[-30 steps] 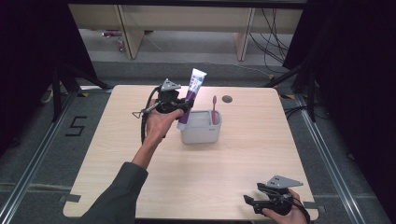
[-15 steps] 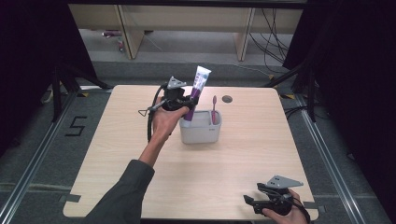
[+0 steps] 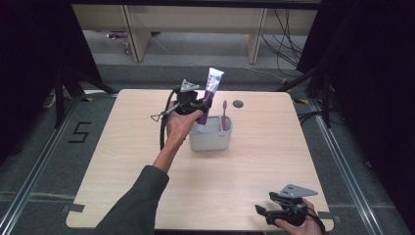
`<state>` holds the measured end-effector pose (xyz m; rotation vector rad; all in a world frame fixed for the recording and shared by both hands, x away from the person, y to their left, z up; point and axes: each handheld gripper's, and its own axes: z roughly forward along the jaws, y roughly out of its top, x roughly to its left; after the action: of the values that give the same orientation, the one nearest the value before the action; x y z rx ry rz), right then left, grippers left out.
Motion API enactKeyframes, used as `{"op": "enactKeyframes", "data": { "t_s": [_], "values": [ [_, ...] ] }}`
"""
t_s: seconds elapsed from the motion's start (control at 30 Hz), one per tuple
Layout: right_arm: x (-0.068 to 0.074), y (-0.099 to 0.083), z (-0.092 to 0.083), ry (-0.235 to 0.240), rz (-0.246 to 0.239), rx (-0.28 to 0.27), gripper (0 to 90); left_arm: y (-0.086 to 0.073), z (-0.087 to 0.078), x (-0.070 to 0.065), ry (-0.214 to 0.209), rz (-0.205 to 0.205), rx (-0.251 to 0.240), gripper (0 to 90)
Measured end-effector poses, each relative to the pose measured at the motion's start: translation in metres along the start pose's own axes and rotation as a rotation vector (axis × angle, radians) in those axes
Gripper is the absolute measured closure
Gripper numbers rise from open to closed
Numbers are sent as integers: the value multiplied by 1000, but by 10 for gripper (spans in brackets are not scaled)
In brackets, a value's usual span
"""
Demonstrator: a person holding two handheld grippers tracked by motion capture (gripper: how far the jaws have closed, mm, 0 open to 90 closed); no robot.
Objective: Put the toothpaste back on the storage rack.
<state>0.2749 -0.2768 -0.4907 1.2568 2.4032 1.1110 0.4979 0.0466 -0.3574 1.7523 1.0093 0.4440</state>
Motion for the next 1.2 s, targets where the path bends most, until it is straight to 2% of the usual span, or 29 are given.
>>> {"op": "enactKeyframes", "data": {
  "t_s": [0.03,0.23,0.53,0.57,0.7,0.87,0.9,1.03,1.13,1.2],
  "values": [
    [2,0,0,10,23,6,266,0,1,0,3,2,3,755],
    [1,0,1,12,16,4,266,-2,11,-3,5,-10,-7,754],
    [2,0,0,15,20,5,266,-4,22,-7,11,-1,-11,754],
    [0,0,0,8,-4,-11,266,-5,24,-7,10,3,-13,754],
    [-1,0,-1,3,-6,-6,266,-5,27,-8,12,0,-8,753],
    [-1,-1,-1,3,-6,-7,266,-9,30,-6,16,8,-5,753],
    [0,-1,-1,8,12,-5,266,-9,31,-6,17,7,-8,753],
    [0,-1,-2,6,10,-5,266,-13,33,-5,18,2,-12,753],
    [0,-1,-2,7,11,-4,266,-17,35,-3,16,-19,-26,753],
    [1,-1,-2,7,23,-1,266,-20,35,-2,23,-12,-22,753]
  ]
}}
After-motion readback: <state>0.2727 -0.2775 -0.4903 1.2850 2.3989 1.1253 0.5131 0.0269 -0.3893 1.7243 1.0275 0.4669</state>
